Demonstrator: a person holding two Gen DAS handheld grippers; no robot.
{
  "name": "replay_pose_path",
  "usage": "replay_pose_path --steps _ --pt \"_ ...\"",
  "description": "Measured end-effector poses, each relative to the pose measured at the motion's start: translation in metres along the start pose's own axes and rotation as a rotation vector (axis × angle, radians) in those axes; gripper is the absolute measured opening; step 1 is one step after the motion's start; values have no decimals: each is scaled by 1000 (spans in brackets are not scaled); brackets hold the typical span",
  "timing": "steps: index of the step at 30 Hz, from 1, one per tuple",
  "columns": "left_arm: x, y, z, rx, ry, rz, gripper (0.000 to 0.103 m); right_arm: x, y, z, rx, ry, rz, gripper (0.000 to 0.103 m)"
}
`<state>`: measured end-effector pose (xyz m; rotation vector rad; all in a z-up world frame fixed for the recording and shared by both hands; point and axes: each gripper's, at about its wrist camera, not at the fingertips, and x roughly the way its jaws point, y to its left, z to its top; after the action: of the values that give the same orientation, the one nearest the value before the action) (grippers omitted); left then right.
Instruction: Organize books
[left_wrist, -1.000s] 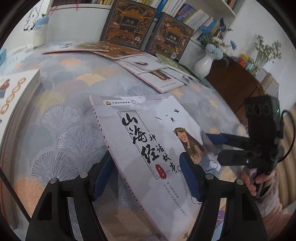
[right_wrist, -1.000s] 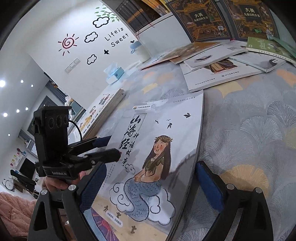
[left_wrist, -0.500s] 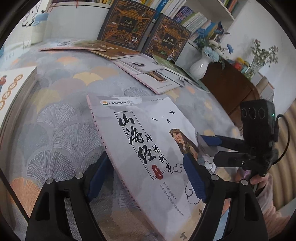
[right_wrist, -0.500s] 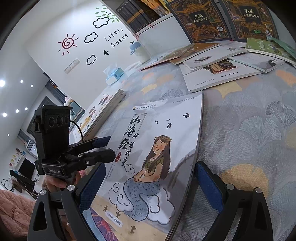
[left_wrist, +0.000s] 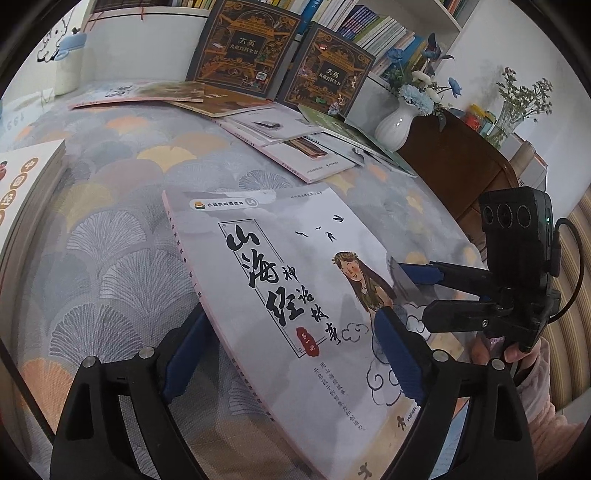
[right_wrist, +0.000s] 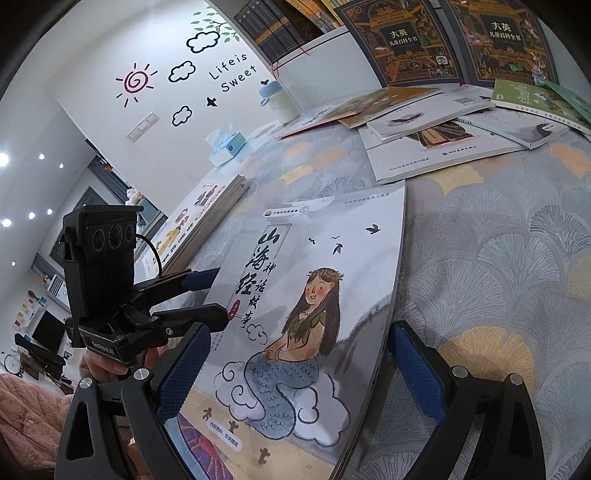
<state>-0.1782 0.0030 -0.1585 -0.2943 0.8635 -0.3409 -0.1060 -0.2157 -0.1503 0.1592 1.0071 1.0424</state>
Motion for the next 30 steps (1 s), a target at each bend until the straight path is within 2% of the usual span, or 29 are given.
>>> replay_pose_path --steps 8,9,11,12,13,14,17,20,22,23,24,25,28,30 --pt "-1 0 0 -10 -5 -13 87 0 -1 0 -3 3 -5 96" --pt "-1 1 0 -10 -5 -12 87 -1 -1 0 -4 2 -18 91" --pt "-1 0 1 -4 -5 5 82 -2 1 0 -19 -4 -87 67" --pt "-1 -1 1 -1 -7 36 68 -3 0 0 -17 -13 -137 53" --pt "-2 -2 0 -2 -13 92 58 -4 -3 0 -2 -20 -152 48" --pt "-3 -1 0 -10 -18 143 44 -6 -8 0 21 -27 -138 47" --pt "-8 6 1 -59 -21 111 41 -11 -18 1 78 -37 -78 46" --pt "-13 12 4 -122 12 41 41 -15 -25 1 148 -42 39 46" --pt "-17 7 8 -104 28 35 41 -14 -27 0 202 -36 109 43" --pt "-18 4 10 -83 30 61 41 -13 -26 -1 214 -32 108 39" --pt "-19 1 11 -66 33 83 41 -11 -24 -2 221 -29 82 30" --pt "-20 0 13 -58 34 99 41 -10 -23 -3 230 -29 68 25" --pt "-24 3 16 -61 46 109 41 -7 -19 -4 264 -22 74 18" --pt "-24 5 18 -66 62 108 41 -8 -16 -3 282 -21 79 18"
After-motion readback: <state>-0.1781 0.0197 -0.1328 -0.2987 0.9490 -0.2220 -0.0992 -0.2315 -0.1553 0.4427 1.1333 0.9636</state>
